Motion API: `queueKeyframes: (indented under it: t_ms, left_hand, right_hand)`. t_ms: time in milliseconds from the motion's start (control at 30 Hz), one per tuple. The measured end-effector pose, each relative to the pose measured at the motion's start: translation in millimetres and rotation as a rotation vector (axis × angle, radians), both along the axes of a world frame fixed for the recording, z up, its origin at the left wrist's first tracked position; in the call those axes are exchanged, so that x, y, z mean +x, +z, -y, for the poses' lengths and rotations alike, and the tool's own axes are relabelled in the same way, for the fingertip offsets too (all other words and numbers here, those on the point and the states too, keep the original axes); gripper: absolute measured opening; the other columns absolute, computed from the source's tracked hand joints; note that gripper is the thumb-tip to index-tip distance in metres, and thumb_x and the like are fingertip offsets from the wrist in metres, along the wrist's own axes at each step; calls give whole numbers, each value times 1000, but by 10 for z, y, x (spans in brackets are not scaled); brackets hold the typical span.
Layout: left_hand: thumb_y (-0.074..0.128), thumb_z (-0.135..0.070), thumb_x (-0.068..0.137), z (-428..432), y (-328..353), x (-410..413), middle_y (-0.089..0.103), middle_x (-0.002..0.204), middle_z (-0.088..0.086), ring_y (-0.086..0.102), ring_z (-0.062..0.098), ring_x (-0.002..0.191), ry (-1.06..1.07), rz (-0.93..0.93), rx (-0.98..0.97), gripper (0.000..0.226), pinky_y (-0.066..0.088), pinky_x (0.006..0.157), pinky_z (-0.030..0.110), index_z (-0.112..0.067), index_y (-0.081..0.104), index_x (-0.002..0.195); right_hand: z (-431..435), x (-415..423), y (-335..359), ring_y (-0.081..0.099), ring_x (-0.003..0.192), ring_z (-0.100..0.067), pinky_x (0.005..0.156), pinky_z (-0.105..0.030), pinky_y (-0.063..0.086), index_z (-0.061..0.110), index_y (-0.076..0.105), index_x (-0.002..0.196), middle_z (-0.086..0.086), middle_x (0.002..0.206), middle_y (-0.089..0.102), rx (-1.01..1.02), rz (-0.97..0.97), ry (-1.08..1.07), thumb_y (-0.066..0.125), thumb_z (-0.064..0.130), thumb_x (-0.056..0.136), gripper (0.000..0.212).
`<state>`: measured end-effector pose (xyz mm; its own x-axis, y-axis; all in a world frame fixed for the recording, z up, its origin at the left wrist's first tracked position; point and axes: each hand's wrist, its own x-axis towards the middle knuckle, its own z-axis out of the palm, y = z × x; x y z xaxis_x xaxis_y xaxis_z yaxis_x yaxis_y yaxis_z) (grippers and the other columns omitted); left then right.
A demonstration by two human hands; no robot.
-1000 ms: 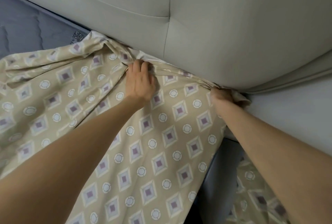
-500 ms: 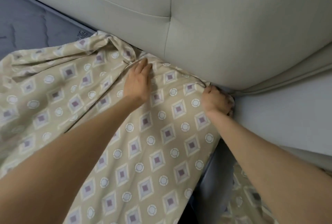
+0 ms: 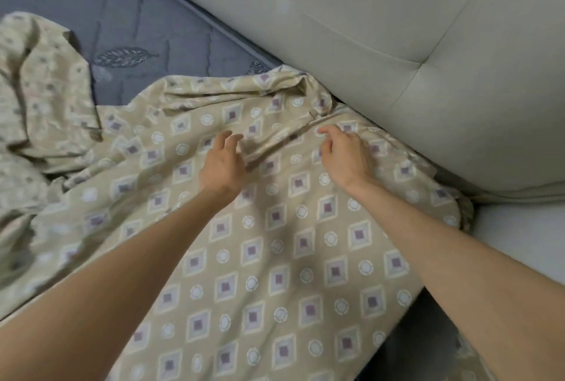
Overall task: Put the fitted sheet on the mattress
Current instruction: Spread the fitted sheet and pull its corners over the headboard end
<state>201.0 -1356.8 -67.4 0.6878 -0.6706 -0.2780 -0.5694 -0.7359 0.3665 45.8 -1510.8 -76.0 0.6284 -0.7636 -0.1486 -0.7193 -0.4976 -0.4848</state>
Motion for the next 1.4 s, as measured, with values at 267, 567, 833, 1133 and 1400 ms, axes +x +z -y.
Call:
queueKeyframes:
  t_ms: [267, 567, 833, 1133, 1400]
  left_hand:
    - [55, -48, 88, -141, -154, 513, 35, 145, 11, 47, 32, 125, 277, -200, 178, 62, 42, 94, 40, -35, 27, 142]
    - [54, -33, 94, -37, -294, 708, 65, 115, 1, 61, 27, 103, 103, -32, 229, 24, 42, 68, 31, -28, 57, 117]
    - [39, -16, 93, 235, -118, 952, 69, 99, 10, 63, 34, 90, 366, -50, -76, 20, 50, 76, 43, -14, 48, 112]
    - [26, -17, 83, 449, -164, 955, 70, 98, 14, 65, 36, 87, 348, -139, -302, 27, 54, 73, 47, -10, 44, 103]
    - [43, -6, 81, 442, -464, 653, 48, 121, 16, 42, 34, 115, -13, 15, -217, 43, 32, 97, 35, -4, 41, 124]
  right_hand:
    - [113, 1032, -23, 59, 106, -36, 86, -38, 46, 35, 42, 134, -19, 111, 63, -23, -121, 199, 43, 22, 94, 42]
    - [188, 1428, -357, 58, 108, -38, 90, -45, 48, 18, 39, 122, -21, 117, 59, 70, -369, 214, 41, 14, 96, 27]
    - [214, 1486, -169, 61, 93, -40, 66, -37, 37, 12, 41, 120, -27, 101, 63, -41, -77, 135, 33, 1, 94, 29]
    - [332, 1540, -288, 58, 102, -41, 73, -38, 35, 5, 36, 122, -28, 113, 59, 98, -45, 32, 31, 3, 96, 26]
    - [366, 1379, -573, 54, 112, -37, 89, -41, 41, 13, 36, 130, -19, 116, 61, -27, -114, 11, 43, 30, 93, 41]
